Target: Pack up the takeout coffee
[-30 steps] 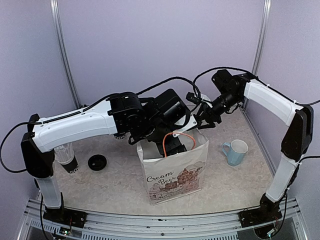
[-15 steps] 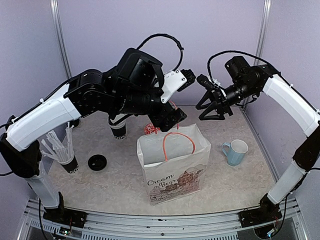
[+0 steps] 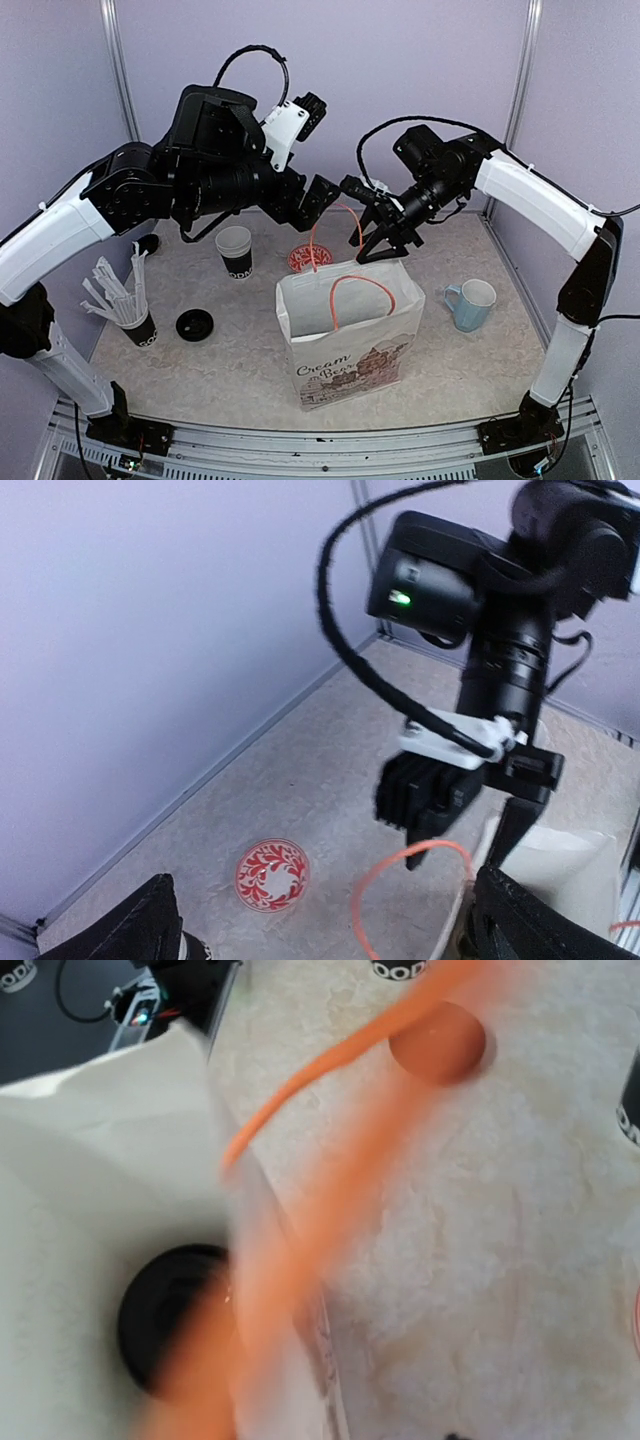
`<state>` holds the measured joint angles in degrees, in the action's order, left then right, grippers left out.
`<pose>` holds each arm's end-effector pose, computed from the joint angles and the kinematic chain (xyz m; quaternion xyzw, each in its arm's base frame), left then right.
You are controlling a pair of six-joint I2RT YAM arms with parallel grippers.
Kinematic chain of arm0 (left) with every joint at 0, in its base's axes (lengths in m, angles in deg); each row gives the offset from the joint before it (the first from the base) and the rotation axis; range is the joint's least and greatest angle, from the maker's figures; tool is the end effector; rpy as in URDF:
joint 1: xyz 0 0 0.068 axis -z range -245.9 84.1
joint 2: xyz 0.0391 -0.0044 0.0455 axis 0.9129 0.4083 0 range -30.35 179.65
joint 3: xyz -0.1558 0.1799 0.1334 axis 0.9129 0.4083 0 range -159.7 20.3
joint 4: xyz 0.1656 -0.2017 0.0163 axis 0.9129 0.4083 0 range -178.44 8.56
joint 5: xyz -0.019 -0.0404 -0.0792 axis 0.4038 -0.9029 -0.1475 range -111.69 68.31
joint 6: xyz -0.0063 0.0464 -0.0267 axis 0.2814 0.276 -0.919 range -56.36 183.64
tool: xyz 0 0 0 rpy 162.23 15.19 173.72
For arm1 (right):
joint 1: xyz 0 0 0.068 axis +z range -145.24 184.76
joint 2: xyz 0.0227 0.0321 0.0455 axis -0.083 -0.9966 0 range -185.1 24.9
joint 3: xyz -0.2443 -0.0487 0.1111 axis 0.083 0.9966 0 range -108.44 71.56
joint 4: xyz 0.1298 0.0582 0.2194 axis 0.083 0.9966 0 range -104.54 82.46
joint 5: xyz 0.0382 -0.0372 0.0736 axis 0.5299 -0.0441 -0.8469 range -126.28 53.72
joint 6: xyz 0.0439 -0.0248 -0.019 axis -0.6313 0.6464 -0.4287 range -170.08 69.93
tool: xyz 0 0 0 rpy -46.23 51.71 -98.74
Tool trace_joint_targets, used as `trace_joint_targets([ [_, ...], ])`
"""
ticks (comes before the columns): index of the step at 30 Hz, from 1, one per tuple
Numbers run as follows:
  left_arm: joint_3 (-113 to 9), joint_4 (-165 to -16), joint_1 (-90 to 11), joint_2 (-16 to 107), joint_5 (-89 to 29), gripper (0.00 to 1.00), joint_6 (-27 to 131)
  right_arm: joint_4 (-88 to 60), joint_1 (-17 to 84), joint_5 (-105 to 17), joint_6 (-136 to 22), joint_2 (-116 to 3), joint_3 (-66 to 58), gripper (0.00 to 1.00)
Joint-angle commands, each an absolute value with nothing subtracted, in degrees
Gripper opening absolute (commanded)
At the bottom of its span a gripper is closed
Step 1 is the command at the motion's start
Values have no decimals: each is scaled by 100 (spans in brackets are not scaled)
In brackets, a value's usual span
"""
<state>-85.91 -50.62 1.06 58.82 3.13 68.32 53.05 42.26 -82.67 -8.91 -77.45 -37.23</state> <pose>0.1439 -0.2998 0.4689 0.3714 0.7232 -0.1355 0.5663 0.2705 0.2400 0.3721 -0.6401 0.6264 0.3739 0.2411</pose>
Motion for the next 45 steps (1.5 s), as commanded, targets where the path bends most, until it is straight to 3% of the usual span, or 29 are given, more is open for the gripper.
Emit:
trace_joint_targets([
  [1,-8348,-5648,-251,5468,1255,99,6123,5537,4444,-8610,-881,-7942,-4150,50],
  [3,-8183,-5691,-486,5341,1258,98,5964,5444,4461,-8656,-992,-7982,-4187,45],
  [6,-7753,-5975,-757,5059,986,95,5893,5319,4456,-8556,-1205,-8052,-4312,14],
  [9,-7465,-6154,-918,4860,804,92,5808,5407,4431,-8419,-1198,-8107,-4443,2],
  [14,-7435,-5862,-1074,4899,983,87,5726,5296,4197,-8132,-1324,-8055,-4521,0],
  [21,-7960,-4245,-1448,5240,1309,73,4831,5127,3906,-7938,-1442,-7919,-4427,0],
  [35,-7132,-1664,-2248,4787,2100,56,2369,4754,3522,-7805,-1579,-7807,-4194,0],
  [42,-6346,-1052,-2753,4366,1934,56,1669,4821,3521,-8029,-1512,-7720,-4164,42],
  [45,-6090,-1021,-2960,4211,1885,55,1619,4945,3517,-8060,-1395,-7661,-4164,50],
])
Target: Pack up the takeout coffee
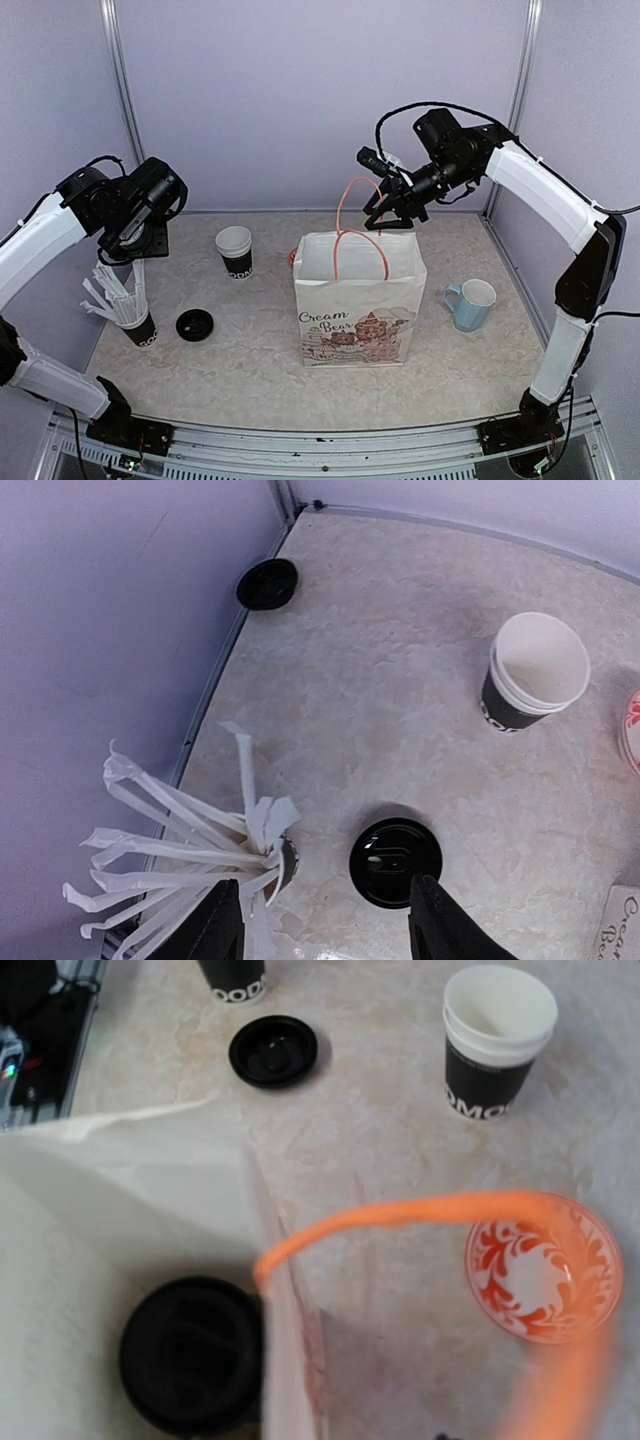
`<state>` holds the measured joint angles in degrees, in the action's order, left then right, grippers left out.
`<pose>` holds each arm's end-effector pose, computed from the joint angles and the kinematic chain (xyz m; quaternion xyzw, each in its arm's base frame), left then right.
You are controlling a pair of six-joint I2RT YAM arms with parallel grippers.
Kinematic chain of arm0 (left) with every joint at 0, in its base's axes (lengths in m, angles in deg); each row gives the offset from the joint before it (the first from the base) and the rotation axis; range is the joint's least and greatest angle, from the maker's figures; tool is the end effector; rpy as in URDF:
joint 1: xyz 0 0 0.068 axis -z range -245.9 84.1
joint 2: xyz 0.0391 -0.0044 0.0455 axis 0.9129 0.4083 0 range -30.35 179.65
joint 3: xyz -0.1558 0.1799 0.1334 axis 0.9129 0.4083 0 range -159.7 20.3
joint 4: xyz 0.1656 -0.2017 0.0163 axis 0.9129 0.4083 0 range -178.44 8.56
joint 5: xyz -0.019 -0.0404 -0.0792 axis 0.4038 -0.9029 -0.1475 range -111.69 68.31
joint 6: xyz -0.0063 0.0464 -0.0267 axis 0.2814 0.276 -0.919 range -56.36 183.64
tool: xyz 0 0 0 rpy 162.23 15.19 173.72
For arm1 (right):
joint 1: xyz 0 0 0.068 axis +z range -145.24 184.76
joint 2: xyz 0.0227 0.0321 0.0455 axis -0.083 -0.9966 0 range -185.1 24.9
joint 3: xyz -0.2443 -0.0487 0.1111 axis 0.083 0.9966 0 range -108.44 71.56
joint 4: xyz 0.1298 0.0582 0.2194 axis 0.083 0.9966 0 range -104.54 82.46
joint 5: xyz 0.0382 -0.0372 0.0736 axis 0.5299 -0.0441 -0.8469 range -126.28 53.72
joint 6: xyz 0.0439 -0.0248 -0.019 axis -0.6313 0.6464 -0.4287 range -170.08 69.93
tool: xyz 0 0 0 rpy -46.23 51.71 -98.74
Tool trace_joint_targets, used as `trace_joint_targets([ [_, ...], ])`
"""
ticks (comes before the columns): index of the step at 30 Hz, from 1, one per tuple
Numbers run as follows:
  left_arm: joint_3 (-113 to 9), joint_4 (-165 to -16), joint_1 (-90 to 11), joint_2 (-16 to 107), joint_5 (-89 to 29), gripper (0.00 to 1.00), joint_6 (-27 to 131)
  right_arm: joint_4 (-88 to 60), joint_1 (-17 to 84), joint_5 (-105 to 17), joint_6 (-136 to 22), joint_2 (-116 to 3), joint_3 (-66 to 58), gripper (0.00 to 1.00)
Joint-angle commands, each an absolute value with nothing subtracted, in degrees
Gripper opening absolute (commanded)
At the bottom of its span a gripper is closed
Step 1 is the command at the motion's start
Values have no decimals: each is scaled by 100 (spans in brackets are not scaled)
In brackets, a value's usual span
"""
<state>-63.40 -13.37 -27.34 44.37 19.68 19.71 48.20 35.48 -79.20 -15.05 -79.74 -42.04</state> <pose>0.1898 -0.1211 0.3736 -0.1160 0.9108 0.1320 0.3736 0.3130 0.2141 0.3856 -0.5756 0.6812 0.3366 0.3022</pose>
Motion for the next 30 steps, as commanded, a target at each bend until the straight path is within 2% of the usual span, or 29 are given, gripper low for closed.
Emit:
trace_joint_targets([
  [1,-6032,-1029,-3032,4162,1869,55,1624,4976,3521,-8063,-1362,-7635,-4164,52],
  [8,-5918,-1028,-3239,3915,1899,53,1728,4954,3509,-7941,-1360,-7373,-4031,55],
  [14,-5733,-1261,-3576,3917,1958,38,2063,4838,3508,-7885,-1374,-7234,-3789,56],
  [22,-5401,-1745,-3841,3904,1709,35,2418,4820,3508,-7877,-1370,-7263,-3735,56],
  [26,-5366,-1872,-3892,3908,1694,27,2523,4812,3508,-7881,-1373,-7325,-3731,55],
  [30,-5306,-2028,-3929,3922,1794,27,2662,4833,3508,-7916,-1375,-7392,-3748,55],
])
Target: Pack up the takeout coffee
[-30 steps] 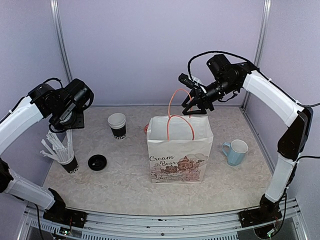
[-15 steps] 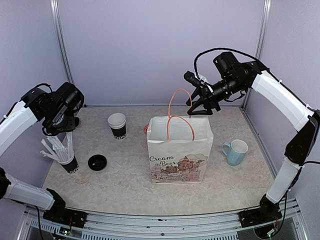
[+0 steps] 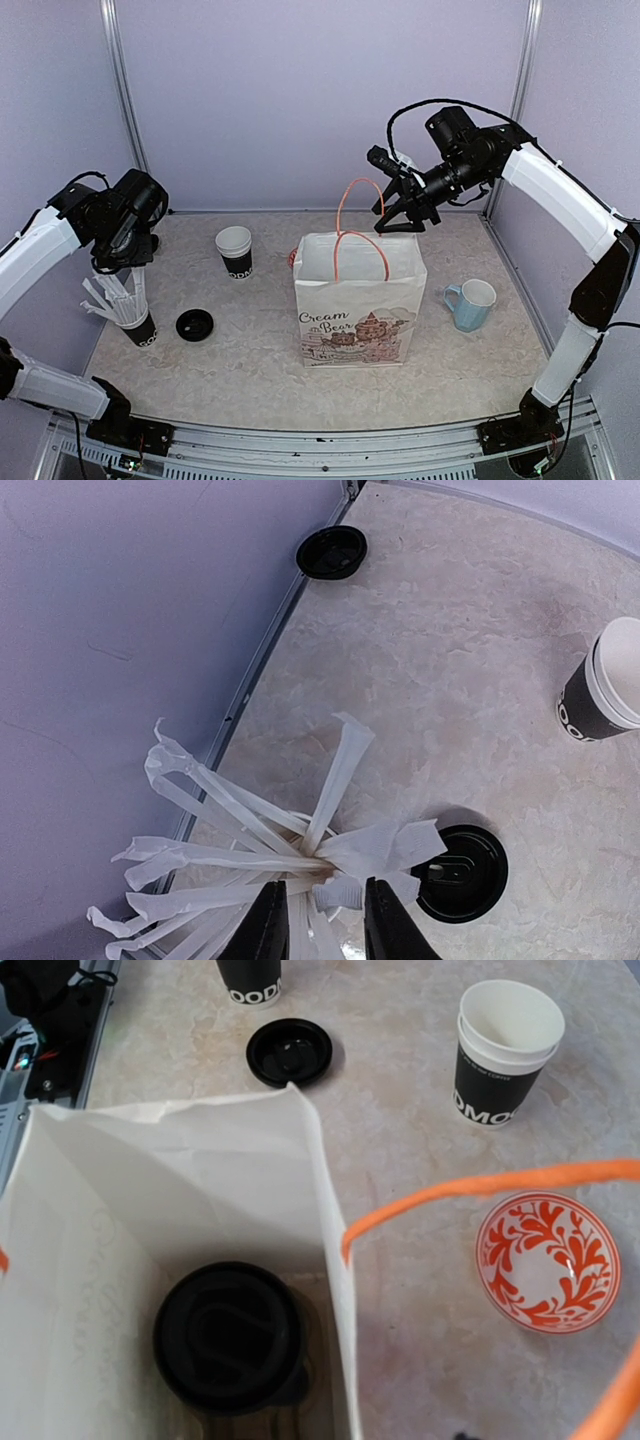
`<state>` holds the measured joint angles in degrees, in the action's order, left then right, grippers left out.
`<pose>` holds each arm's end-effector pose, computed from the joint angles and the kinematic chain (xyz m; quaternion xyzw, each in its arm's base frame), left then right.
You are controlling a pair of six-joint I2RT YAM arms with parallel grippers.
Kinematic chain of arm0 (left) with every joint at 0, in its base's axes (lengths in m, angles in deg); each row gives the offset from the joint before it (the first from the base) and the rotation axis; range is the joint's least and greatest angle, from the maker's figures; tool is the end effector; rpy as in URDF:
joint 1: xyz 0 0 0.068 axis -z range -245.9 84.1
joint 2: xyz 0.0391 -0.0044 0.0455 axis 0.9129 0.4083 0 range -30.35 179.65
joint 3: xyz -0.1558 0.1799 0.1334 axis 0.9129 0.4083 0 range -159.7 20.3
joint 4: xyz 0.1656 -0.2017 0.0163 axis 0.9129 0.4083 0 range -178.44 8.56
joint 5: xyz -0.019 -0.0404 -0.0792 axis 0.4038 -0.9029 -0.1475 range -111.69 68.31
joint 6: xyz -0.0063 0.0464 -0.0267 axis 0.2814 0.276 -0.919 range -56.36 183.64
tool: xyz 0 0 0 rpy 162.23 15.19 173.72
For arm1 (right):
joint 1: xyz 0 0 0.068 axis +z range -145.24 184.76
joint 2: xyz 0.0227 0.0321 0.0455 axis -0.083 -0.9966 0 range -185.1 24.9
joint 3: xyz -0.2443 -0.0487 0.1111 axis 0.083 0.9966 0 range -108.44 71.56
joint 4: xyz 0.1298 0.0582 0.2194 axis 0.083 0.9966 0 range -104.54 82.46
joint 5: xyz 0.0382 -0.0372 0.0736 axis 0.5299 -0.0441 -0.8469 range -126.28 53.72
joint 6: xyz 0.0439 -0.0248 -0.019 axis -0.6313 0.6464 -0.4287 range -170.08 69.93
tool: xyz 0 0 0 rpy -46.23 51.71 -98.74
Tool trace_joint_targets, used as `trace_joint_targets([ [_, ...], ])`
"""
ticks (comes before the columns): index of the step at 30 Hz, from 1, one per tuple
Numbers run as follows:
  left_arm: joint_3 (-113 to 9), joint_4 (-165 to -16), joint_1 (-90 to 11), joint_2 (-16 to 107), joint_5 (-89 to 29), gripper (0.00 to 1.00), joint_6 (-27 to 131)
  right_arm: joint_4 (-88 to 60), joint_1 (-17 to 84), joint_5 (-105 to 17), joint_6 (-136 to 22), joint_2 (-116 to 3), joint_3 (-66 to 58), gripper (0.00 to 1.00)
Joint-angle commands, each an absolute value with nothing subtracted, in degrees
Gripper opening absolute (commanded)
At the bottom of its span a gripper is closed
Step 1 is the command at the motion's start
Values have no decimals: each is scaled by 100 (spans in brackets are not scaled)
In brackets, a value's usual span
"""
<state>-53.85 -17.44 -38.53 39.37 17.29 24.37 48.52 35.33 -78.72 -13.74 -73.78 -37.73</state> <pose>0.1956 -0.0759 0.3466 -0.1631 0.9111 0.1678 0.3394 0.2897 0.1990 0.3990 -0.5837 0.6722 0.3272 0.3169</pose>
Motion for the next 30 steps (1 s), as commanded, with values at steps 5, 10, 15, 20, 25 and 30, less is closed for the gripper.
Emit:
trace_joint_targets([
  [5,-5300,-2212,-4011,4009,1835,36,2800,4847,3508,-7918,-1374,-7398,-3777,55],
  [10,-5282,-2362,-4049,4091,1782,31,2924,4854,3508,-7873,-1376,-7385,-3759,55],
  [15,-5287,-2290,-4050,4130,1735,13,2911,4858,3508,-7852,-1388,-7333,-3781,55],
  [20,-5323,-2214,-4044,3963,1756,0,2811,4863,3508,-7775,-1404,-7263,-3800,55],
  [25,-5687,-1946,-4050,3873,1793,0,2753,4894,3508,-7711,-1410,-7210,-3858,56],
  [30,-6500,-1666,-4048,3848,1918,0,2840,4948,3508,-7698,-1380,-7161,-3926,58],
])
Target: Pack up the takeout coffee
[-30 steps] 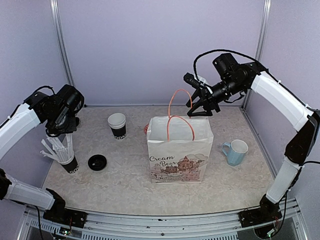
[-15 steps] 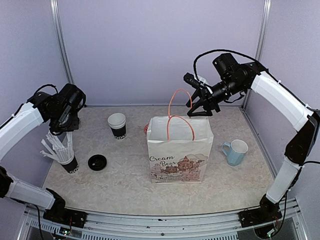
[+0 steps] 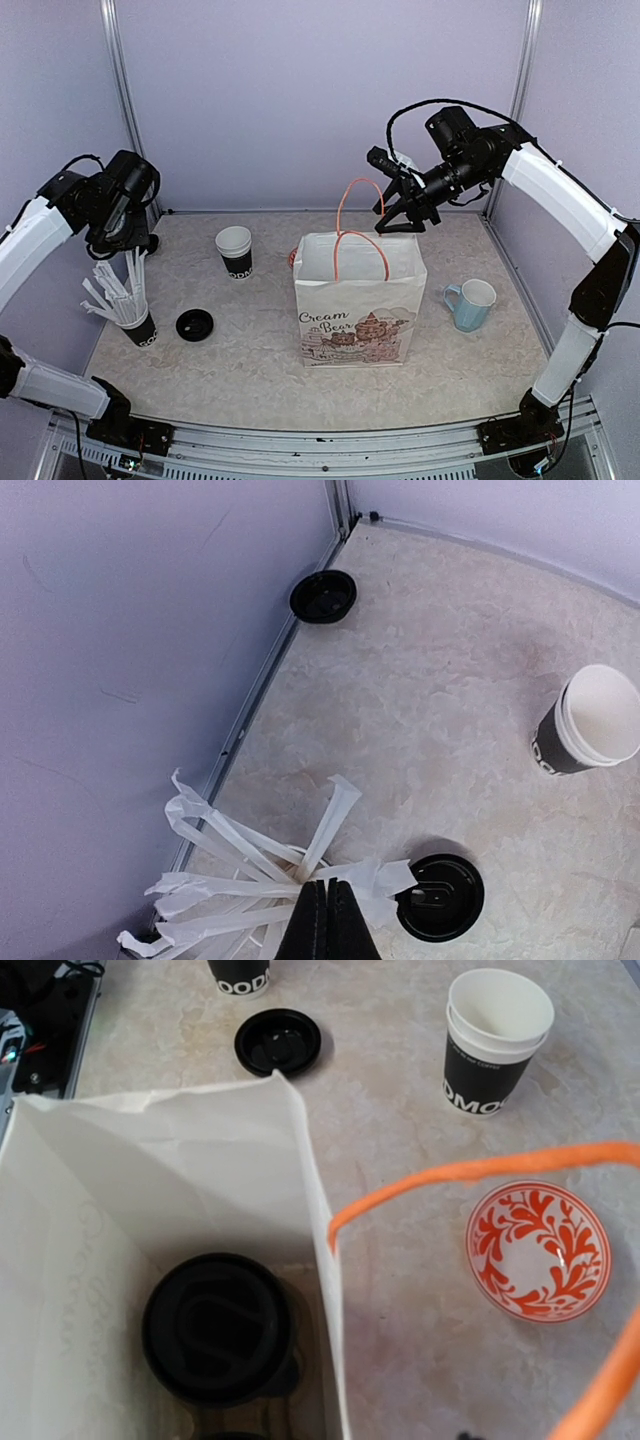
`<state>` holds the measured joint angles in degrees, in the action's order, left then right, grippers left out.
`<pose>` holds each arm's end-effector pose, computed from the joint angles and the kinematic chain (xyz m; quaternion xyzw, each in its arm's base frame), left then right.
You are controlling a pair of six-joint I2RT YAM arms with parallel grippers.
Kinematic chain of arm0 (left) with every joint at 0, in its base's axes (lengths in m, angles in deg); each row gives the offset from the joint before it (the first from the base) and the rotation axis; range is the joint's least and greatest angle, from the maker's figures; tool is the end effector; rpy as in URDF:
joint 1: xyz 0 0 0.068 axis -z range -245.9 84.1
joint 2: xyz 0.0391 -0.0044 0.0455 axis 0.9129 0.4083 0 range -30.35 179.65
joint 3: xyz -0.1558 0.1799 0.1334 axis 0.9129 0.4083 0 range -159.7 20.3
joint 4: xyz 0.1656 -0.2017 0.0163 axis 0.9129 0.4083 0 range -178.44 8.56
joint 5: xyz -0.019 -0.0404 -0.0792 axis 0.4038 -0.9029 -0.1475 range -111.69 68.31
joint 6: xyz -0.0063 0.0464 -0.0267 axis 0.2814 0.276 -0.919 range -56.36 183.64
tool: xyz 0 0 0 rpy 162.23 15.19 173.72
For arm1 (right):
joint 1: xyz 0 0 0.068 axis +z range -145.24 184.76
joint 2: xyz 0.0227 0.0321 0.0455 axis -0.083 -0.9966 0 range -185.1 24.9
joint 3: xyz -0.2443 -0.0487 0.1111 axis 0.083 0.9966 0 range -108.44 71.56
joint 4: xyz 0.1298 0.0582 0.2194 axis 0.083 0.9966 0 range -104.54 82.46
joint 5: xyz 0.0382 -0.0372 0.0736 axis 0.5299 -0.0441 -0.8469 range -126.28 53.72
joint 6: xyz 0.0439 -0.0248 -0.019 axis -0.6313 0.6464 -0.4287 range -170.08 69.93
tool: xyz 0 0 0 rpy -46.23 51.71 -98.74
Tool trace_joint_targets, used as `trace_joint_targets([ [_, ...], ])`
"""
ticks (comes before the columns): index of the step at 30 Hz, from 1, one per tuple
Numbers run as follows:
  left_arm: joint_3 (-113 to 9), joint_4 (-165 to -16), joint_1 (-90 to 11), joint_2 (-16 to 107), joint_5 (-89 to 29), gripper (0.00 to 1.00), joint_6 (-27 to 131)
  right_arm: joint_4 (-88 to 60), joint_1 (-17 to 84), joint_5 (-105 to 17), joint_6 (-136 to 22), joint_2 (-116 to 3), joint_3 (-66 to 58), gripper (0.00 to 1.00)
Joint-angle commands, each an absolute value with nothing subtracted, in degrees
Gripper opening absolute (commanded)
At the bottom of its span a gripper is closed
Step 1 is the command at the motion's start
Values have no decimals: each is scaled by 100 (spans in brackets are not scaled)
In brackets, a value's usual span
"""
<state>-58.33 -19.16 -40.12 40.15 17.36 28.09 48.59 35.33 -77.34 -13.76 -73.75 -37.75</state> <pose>0.2034 -0.0732 0.3674 -0.1607 0.9024 0.1587 0.3671 0.2902 0.1985 0.3988 -0.5828 0.6778 0.3165 0.3175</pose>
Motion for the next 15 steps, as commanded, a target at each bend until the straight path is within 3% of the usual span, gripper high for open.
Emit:
trace_joint_targets([
  [1,-6766,-1634,-4041,3852,1934,0,2891,4969,3508,-7685,-1375,-7154,-3945,59],
  [10,-8784,-1603,-4042,4107,1700,0,3598,5242,3508,-7644,-1258,-7110,-4278,70],
  [15,-10123,-1992,-4034,4397,680,0,4084,5262,3468,-7482,-1260,-7008,-4379,72],
])
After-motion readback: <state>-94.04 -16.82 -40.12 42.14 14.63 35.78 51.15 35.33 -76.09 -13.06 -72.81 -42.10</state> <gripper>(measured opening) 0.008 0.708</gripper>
